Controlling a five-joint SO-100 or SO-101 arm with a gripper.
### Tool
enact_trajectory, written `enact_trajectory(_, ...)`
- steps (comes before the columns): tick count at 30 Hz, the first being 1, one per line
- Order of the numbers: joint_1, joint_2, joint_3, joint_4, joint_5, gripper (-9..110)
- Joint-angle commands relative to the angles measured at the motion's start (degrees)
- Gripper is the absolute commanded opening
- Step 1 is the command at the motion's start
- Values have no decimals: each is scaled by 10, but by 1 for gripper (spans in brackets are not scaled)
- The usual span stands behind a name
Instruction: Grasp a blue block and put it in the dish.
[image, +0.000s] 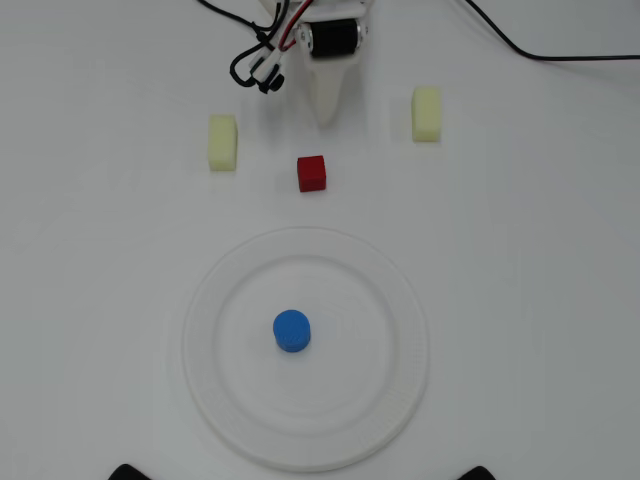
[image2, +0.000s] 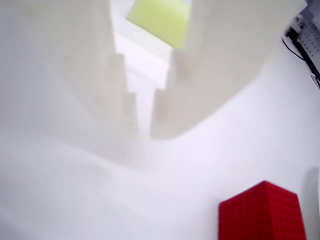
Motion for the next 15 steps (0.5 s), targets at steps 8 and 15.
enact_trajectory(8, 9, 98, 68, 36, 2, 0)
enact_trajectory(15, 10, 98, 75, 32, -4, 1)
